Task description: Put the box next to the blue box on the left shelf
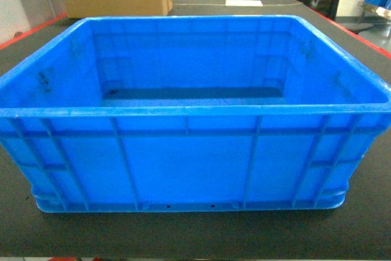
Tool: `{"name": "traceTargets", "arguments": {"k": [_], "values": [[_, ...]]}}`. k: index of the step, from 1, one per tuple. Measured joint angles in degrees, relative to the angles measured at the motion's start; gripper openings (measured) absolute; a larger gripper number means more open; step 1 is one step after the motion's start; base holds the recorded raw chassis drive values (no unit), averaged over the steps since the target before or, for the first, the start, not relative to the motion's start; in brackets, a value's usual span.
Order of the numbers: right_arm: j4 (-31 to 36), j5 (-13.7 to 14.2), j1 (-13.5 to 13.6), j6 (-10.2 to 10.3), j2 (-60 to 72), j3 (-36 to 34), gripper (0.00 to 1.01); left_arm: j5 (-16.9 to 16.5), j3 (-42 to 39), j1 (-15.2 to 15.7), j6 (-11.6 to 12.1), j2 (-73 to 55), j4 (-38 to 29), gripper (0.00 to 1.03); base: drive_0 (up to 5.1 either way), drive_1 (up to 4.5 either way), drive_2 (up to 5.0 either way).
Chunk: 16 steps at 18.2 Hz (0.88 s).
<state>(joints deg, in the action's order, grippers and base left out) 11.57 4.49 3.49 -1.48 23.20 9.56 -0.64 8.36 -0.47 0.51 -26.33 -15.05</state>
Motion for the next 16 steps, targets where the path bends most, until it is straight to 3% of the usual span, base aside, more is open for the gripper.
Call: {"name": "traceTargets", "arguments": {"k": [1, 2, 4, 5, 8, 11, 16], "values": [[3.5, -1.5, -0.1, 0.5, 9.5, 7.4, 0.98, 0.2, 5.8, -0.7, 0.8, -10.5, -8.3, 0.98, 0.0, 0.00, 0.0], [1.0, -2.1, 0.0, 1.4, 19.0, 15.8, 0.98, 1.2, 12.9, -1.9, 1.1, -21.0, -12.9, 0.98, 0.0, 0.00, 0.0], [-6.7, -2.7, 0.6, 4.4, 37.2, 29.4, 0.98, 4.0, 25.7, -4.4, 1.0, -37.9, -6.6, 0.98, 0.0, 0.00, 0.0], [-10.9, -4.3, 0.6, 6.2, 44.8, 35.3, 0.98, 4.4, 30.3, -5.6, 0.9, -44.4, -2.5, 0.98, 0.0, 0.00, 0.0], [-18.9, -4.8, 0.7, 7.8, 61.7, 51.5, 0.98, 6.7, 45.8, -7.6, 0.5, -58.3, 7.5, 0.98, 0.0, 0.00, 0.0], [-24.5, -6.5, 3.7, 8.0, 68.8, 55.5, 0.98, 8.1, 52.5, -7.2, -3.2, -66.5, 12.6, 0.98, 0.0, 0.00, 0.0], [-28.1, -7.6, 5.2, 8.3, 75.1, 58.2, 0.98, 7.7, 53.2, -5.8, -4.8, -70.8, 17.6, 0.98, 0.0, 0.00, 0.0]]}}
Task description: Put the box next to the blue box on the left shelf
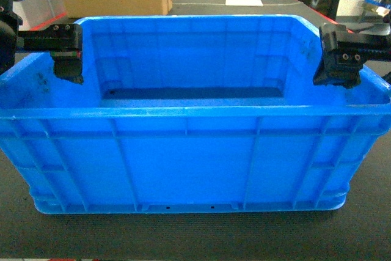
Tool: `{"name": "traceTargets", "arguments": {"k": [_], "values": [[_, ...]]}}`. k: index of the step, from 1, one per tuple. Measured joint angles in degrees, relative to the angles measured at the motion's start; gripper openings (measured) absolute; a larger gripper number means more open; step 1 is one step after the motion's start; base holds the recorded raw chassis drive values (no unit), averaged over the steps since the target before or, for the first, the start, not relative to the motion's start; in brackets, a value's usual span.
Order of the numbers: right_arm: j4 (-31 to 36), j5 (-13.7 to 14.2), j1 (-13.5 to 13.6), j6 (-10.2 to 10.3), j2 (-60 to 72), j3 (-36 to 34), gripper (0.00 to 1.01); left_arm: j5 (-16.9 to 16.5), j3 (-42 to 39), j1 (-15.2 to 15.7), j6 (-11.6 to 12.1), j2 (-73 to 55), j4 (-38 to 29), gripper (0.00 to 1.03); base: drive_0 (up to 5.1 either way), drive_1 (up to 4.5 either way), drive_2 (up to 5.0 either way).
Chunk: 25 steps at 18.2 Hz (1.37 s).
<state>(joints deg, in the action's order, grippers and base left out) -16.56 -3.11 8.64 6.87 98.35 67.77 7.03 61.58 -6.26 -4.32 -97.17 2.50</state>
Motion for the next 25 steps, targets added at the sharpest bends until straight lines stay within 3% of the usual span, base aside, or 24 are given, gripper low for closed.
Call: {"name": "traceTargets", "arguments": {"k": [5, 9, 11, 12, 13, 16, 17, 19, 21, 25], "values": [[-0.6, -0.2, 0.7, 1.5, 2.9, 1.1, 0.98, -3.7, 1.2, 0.2, -0.9, -2.2, 3.4, 0.98, 0.0, 0.00, 0.0], [-1.7, -0.2, 0.7, 2.7, 3.9, 1.8, 0.98, -3.1, 1.2, 0.2, 0.2, -2.4, 3.6, 0.98, 0.0, 0.00, 0.0], [-1.9, -0.1, 0.7, 2.8, 3.9, 1.9, 0.98, -2.5, 1.2, 0.2, 1.4, -2.6, 5.1, 0.81, 0.0, 0.00, 0.0], [-1.9, 0.1, 0.7, 2.7, 3.9, 2.0, 0.92, -2.0, 1.6, 0.2, 1.2, -2.6, 5.9, 0.72, 0.0, 0.00, 0.0], [-1.9, 0.0, 0.7, 2.7, 3.9, 2.1, 0.79, 0.0, 2.1, 0.2, 0.7, -2.8, 6.5, 0.61, 0.0, 0.00, 0.0], [-0.9, -0.8, 0.7, 2.8, 3.8, 2.1, 0.53, 1.6, 2.3, 0.8, 0.1, -3.0, 6.7, 0.40, 0.0, 0.00, 0.0], [-0.8, 0.3, 0.7, 2.8, 3.5, 1.9, 0.42, 1.0, 2.3, 1.0, 2.6, -3.0, 6.8, 0.34, 0.0, 0.00, 0.0], [0.3, 3.2, 1.1, 7.0, 2.1, 1.0, 0.26, 1.9, 0.9, 0.0, 3.0, -1.7, 6.3, 0.33, 0.0, 0.00, 0.0], [0.3, 4.6, 1.1, 8.1, -0.2, 0.1, 0.21, 1.9, -1.0, -0.9, 2.0, 0.5, 5.1, 0.32, 0.0, 0.00, 0.0], [3.8, 6.7, 2.3, 6.1, -4.8, 0.0, 0.21, 1.9, -3.7, -1.2, 0.3, 5.8, 1.1, 0.32, 0.0, 0.00, 0.0]]}}
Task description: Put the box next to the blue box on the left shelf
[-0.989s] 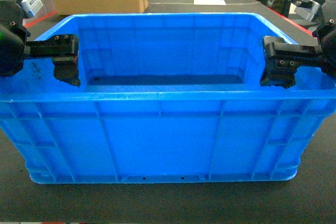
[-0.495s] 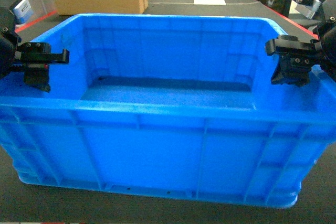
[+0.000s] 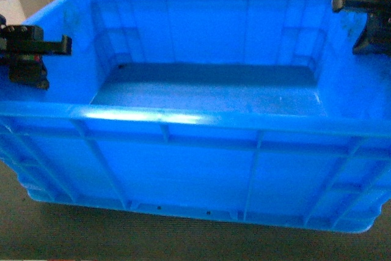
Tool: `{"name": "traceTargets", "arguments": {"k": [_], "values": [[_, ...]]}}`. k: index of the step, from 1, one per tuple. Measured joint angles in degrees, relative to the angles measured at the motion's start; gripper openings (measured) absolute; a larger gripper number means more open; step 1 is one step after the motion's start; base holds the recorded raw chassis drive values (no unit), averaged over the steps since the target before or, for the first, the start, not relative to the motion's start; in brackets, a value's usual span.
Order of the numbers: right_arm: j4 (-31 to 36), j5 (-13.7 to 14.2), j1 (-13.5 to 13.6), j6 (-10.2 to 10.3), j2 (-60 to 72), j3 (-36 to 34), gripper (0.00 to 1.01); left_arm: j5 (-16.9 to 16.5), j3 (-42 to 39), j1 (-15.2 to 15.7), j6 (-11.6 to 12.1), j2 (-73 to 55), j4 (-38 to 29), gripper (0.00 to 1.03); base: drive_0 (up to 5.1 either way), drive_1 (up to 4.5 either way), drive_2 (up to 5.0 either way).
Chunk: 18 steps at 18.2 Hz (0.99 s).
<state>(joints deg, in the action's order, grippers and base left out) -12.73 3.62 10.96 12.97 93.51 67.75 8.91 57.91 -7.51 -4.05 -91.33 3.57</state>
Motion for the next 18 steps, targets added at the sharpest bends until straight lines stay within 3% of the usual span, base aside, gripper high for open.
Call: {"name": "traceTargets", "arguments": {"k": [4, 5, 6, 13, 18], "values": [[5.4, 0.6, 0.4, -1.9, -1.8, 0.0, 0.20, 1.9, -3.0, -0.5, -0.8, 5.4, -5.4, 0.32, 0.0, 0.00, 0.0], [7.8, 1.0, 0.4, -3.2, -2.4, -0.1, 0.20, 2.8, -4.2, -0.9, -1.6, 7.3, -7.4, 0.32, 0.0, 0.00, 0.0], [12.9, 2.4, 0.7, -6.2, -5.1, -0.8, 0.19, 3.7, -7.2, -1.4, -3.6, 11.1, -12.1, 0.32, 0.0, 0.00, 0.0], [13.2, 2.4, 0.7, -7.1, -5.6, -0.9, 0.19, 3.5, -9.8, -1.6, -4.5, 12.1, -16.1, 0.32, 0.0, 0.00, 0.0], [17.8, 3.0, 0.7, -8.6, -5.6, -1.7, 0.19, 3.7, -10.4, -1.7, -4.5, 12.3, -19.3, 0.32, 0.0, 0.00, 0.0]]}}
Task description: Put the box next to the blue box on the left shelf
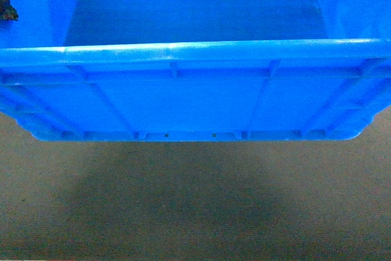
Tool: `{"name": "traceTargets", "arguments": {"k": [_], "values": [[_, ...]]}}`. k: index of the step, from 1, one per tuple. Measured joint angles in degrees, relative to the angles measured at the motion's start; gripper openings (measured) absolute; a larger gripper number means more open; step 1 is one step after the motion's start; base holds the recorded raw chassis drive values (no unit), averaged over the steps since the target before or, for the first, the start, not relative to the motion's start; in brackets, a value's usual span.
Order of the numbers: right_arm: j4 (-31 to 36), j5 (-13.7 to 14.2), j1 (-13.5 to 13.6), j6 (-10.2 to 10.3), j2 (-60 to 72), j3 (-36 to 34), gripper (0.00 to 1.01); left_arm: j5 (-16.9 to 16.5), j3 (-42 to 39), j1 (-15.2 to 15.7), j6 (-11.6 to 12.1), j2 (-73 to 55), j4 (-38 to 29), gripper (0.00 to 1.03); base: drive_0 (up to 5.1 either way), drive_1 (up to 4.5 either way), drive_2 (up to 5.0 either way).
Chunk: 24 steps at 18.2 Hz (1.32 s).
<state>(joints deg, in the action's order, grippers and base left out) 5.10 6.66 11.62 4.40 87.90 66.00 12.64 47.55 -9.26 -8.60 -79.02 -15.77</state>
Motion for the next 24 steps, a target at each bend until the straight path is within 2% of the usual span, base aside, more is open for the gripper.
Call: {"name": "traceTargets", "arguments": {"k": [4, 24], "values": [[-0.3, 0.1, 0.0, 0.0, 0.0, -0.2, 0.19, 0.0, 0.0, 0.0, 0.0, 0.0, 0.5, 0.32, -0.2, -0.15, -0.2], [-0.3, 0.4, 0.0, -0.2, 0.0, -0.2, 0.19, 0.0, 0.0, -0.2, 0.0, 0.0, 0.5, 0.32, -1.7, -1.65, -1.7]]}}
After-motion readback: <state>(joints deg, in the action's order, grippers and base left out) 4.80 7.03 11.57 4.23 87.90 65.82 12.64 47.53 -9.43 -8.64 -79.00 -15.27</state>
